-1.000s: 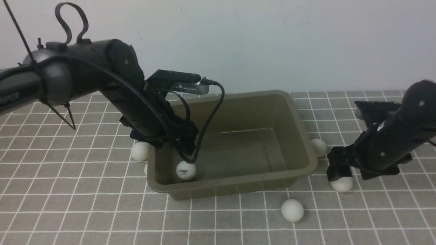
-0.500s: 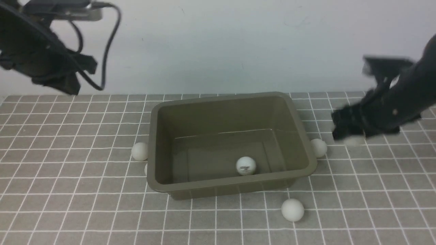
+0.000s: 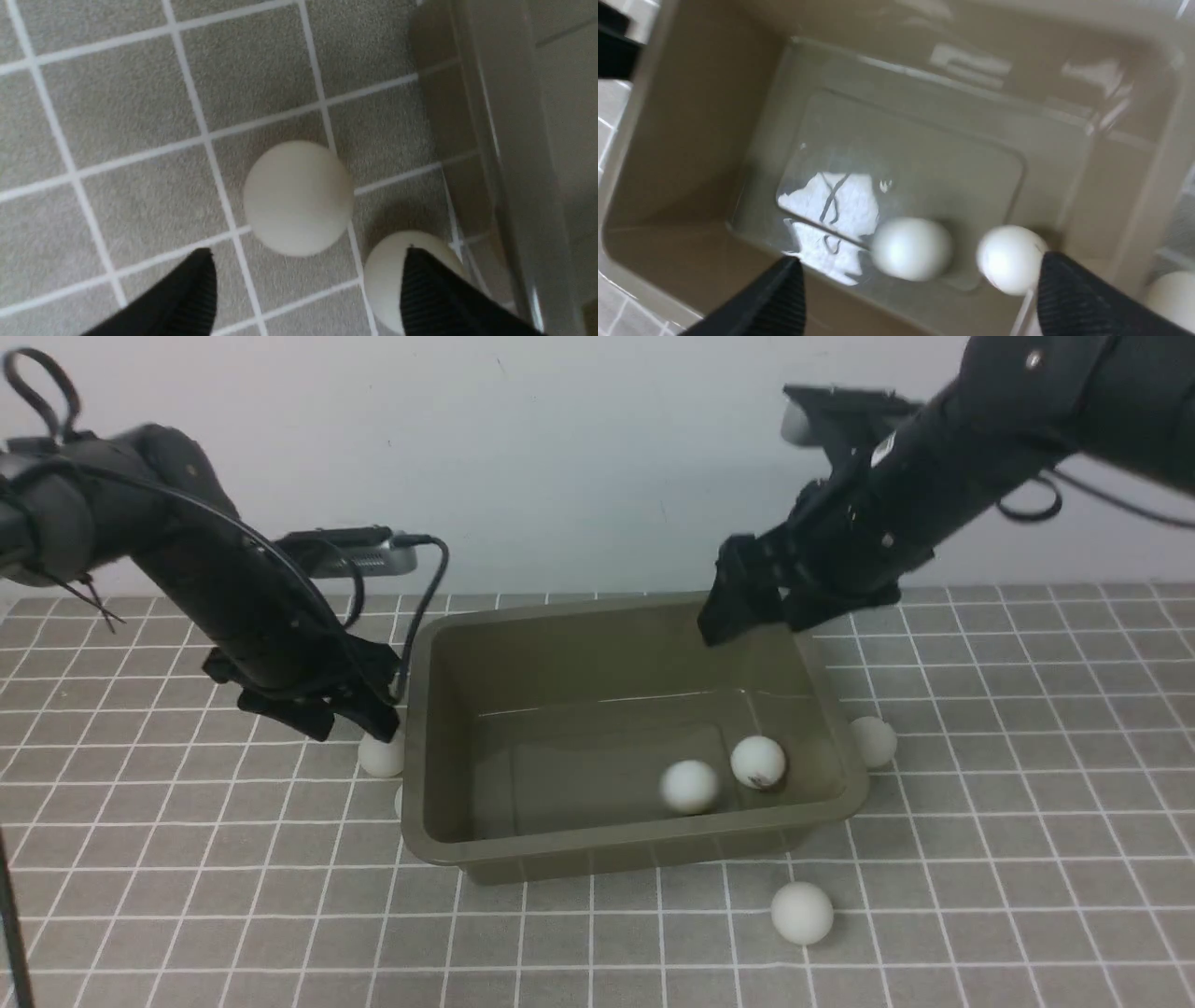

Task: Put the table tennis balls into the box on the grey coffee tablecloth.
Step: 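Reach for and grasp a ping pong ball on the table beside the basket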

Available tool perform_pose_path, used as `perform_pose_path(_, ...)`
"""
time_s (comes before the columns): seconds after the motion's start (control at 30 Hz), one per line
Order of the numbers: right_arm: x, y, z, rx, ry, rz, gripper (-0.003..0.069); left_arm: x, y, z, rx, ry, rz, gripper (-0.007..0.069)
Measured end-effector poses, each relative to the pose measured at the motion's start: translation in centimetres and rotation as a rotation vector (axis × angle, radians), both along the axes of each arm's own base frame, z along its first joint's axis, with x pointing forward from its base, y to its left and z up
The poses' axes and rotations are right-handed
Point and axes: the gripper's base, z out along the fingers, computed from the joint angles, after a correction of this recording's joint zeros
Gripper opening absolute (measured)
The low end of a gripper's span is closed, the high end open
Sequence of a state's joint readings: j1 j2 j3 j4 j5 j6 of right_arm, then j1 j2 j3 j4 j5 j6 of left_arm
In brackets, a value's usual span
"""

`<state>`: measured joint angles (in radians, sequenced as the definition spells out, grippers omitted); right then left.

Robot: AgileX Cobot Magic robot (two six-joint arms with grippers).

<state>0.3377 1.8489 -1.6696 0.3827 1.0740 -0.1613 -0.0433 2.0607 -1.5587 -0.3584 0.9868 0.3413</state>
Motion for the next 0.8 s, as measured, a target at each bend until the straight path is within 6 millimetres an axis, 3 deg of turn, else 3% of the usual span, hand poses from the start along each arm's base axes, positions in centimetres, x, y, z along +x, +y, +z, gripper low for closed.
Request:
perform_pose_path(0.1, -0.3, -0.9, 1.7, -0.038, -0.046, -0.005, 0.0618, 0.4, -0.2, -0.7, 0.015, -0.018, 0.010, 0.0572)
perform_pose_path(0.2, -0.4, -2.3, 2.7, -0.072, -0.071, -0.044, 0.0583, 0.7, 0.0, -1.1, 0.031, -0.032, 0.025, 0.0561)
perform_pose_path(0.37, 0.3, -6.1, 3.2, -0.082, -0.056, -0.176, 0.0525, 1.0, -0.3, -2.5, 0.036, -0.014, 0.021, 0.0470)
perform_pose_path(0.57, 0.9, -10.1, 3.0, -0.075, -0.014, -0.295, 0.0517, 1.0, -0.7, -4.1, 0.042, 0.026, 0.018, 0.0350)
perform_pose_path(0.7, 1.5, -11.3, 1.7, -0.096, 0.020, -0.324, 0.0517, 1.2, -0.2, -2.4, 0.088, 0.015, 0.023, 0.0352)
perform_pose_path(0.8, 2.3, -11.6, -1.2, -0.120, 0.101, -0.331, 0.0517, 1.4, 0.5, 1.6, 0.146, -0.043, 0.018, 0.0352)
